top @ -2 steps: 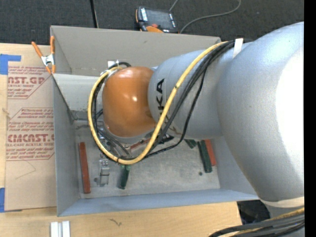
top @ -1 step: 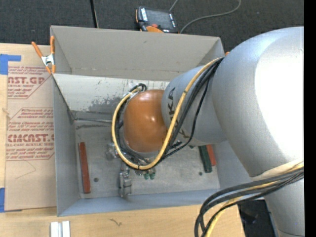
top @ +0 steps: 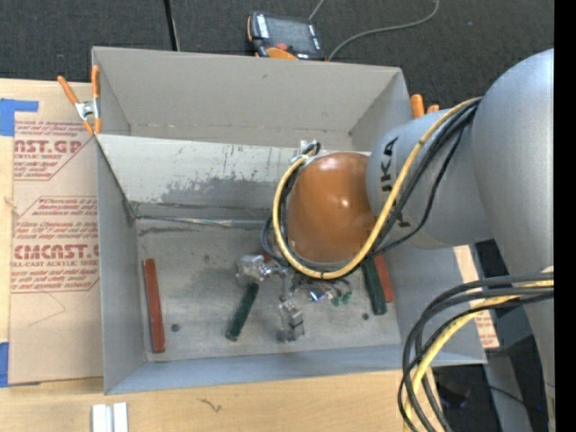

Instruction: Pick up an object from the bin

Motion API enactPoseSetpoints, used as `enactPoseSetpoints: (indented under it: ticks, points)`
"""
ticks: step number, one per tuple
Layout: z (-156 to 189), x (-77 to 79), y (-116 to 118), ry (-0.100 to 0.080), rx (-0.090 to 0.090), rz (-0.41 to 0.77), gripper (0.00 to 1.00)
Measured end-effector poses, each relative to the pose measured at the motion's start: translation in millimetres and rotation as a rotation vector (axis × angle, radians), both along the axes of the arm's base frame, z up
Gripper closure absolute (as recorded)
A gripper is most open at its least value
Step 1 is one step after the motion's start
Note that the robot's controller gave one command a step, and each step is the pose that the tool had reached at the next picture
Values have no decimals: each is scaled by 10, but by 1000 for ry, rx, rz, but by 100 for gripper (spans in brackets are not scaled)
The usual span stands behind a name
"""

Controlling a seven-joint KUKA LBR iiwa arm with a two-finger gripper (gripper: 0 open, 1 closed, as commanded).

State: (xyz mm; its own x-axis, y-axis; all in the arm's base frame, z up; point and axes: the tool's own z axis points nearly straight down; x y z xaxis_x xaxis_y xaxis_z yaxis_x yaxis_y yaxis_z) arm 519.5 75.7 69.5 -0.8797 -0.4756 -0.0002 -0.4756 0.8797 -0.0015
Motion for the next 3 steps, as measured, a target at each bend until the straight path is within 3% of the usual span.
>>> enactPoseSetpoints:
  ticks: [1,2,3]
  points:
    - [5,-3,24,1,3,2,100]
    - [1145,28,-189,-7,1,194,100]
    - [2113,4,-316,-10,1,190,100]
